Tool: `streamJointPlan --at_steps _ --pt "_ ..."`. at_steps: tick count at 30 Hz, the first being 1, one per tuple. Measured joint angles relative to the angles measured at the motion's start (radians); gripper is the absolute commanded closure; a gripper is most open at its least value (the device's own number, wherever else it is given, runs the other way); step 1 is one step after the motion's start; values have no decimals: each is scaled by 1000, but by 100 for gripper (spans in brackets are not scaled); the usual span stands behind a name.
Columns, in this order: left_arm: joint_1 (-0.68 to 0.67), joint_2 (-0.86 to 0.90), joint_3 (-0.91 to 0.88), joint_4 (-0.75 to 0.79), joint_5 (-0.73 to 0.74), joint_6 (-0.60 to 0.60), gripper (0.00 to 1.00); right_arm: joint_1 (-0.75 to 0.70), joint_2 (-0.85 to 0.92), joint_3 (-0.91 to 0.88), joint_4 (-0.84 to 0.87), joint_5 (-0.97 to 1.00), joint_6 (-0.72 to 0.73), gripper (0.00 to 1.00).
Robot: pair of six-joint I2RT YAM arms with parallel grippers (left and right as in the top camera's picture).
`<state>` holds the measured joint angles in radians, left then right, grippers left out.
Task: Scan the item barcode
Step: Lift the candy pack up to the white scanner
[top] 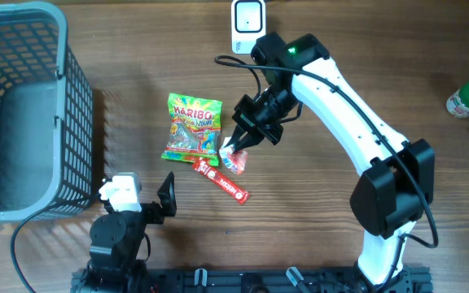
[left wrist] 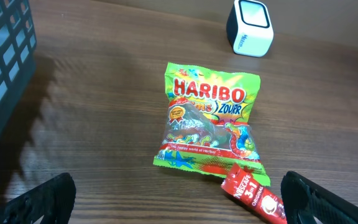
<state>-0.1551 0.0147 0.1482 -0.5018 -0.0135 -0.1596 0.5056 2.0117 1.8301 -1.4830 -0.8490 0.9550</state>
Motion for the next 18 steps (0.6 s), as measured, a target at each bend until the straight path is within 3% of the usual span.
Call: streamJointPlan --at_steps 8,15,18 --pt "0 0 0 0 0 0 0 0 0 0 61 51 -38 96" --pt "0 0 0 0 0 0 0 0 0 -3 446 237 -269 96" --pt "0 1 0 0 0 0 0 0 0 -3 731 323 -396 96"
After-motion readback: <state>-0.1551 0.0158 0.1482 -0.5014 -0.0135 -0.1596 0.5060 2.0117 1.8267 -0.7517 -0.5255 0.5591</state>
